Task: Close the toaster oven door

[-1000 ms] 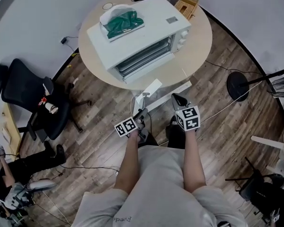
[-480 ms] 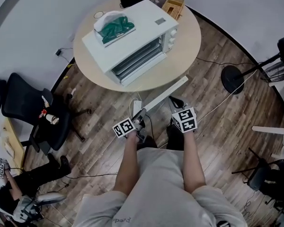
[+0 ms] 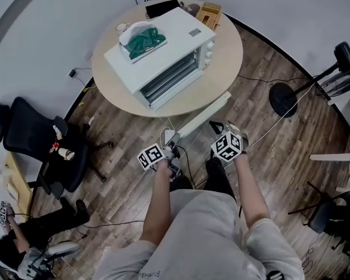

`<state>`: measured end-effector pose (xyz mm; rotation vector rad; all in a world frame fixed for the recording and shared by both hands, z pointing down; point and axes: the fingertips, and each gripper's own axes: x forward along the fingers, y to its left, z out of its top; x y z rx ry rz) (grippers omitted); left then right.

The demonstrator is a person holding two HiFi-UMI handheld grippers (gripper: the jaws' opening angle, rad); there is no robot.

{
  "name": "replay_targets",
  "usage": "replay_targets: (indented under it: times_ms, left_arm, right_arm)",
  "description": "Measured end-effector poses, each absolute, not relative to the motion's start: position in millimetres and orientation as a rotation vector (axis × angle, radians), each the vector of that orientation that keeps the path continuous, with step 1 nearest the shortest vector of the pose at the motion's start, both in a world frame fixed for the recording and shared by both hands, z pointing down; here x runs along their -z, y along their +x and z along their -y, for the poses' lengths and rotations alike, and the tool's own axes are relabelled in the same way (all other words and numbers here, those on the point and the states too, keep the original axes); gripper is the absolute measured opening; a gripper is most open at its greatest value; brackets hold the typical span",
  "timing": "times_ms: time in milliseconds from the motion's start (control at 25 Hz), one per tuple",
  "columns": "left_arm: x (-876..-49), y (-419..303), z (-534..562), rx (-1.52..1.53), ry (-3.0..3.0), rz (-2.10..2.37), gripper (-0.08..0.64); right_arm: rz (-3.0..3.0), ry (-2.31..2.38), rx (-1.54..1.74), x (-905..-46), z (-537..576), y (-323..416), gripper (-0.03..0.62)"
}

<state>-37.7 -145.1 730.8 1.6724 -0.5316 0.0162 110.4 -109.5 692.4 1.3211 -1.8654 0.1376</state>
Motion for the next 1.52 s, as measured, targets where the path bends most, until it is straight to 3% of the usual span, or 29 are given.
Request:
replay_targets:
  times_ms: [280,640,920,1520]
  left_arm:
    - [-712.4,-38.8,149.7,0.034,1.647,0.511,0.130]
    - [-696.0,-39.9,158.4,-0.005,1.675,0.515,0.143]
    - [-677.5,-40.4,164.6,0.038,1.674,0.487,0.147]
    - [-664.3,-42.0,175.0,0.066,1.668,0.485,0.155]
  right_arm:
    - [1.706,1.087,0.061,-706.1,107.8,109.4,0.000]
    - [1.656,1.187,0.111,-693.5,125.8,118.1,0.003]
    - [1.583,1.131,0.274,-687.3,134.5,117.6,0.107]
    - [1.530,0.972,0.395,-687.2,160.9,110.2,0.110]
